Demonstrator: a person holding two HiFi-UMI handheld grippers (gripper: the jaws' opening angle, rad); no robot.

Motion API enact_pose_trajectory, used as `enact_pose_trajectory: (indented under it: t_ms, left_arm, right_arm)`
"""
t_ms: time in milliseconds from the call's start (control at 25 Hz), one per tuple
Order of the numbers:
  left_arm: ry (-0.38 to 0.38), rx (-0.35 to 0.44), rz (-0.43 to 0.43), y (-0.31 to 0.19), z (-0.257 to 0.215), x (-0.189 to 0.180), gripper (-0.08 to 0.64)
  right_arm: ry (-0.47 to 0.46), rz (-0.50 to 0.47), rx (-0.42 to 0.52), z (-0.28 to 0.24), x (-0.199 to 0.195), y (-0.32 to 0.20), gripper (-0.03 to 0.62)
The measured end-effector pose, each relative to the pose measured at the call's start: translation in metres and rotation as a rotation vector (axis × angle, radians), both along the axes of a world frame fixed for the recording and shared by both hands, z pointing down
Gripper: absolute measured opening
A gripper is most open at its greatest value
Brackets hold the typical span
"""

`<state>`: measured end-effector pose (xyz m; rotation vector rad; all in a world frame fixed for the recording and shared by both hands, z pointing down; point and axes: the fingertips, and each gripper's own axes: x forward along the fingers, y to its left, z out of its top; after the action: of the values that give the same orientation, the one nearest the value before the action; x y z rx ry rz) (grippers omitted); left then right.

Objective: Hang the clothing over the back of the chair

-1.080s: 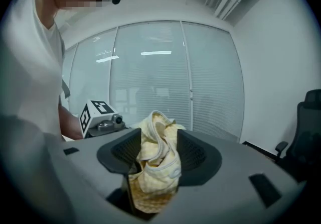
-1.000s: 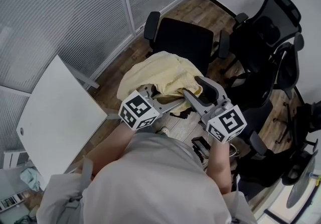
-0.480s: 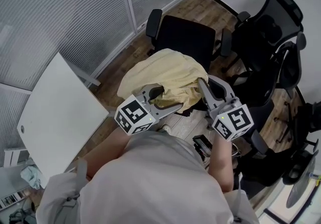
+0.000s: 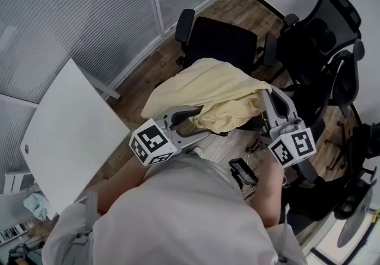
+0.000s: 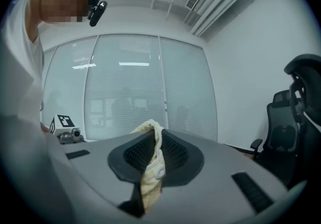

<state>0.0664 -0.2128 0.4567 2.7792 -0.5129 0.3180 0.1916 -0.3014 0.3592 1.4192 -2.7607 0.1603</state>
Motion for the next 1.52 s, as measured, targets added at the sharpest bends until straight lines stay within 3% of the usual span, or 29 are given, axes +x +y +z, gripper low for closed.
enact_pose_trajectory:
  t_ms: [240, 600, 840, 1200, 1520]
  left_arm:
    - [-0.020, -0.008, -0.015, 0.002, 0.005, -0.005, 0.253]
    - [-0.012, -0.011, -0.012, -0.003, 0.004, -0.003, 0.249]
    - [-0.002, 0.008, -0.018, -0.006, -0.003, -0.003, 0.241]
    - [0.059, 0.018, -0.056, -0.015, -0.009, -0.010, 0.118]
    - [0.052, 0.043, -0.144, -0.032, -0.010, -0.023, 0.057]
  right_arm:
    - [0.030, 0.156, 0.112, -0.037, 0.053, -0.005, 0.044]
    - [0.080, 0.278, -0.027, 0.038, 0.097, -0.019, 0.044]
    - [0.123, 0.289, -0.088, 0.068, 0.104, -0.022, 0.044]
    - [0.136, 0.296, -0.146, 0.102, 0.105, -0.024, 0.044]
    - [0.126, 0.308, -0.148, 0.111, 0.104, -0.023, 0.046]
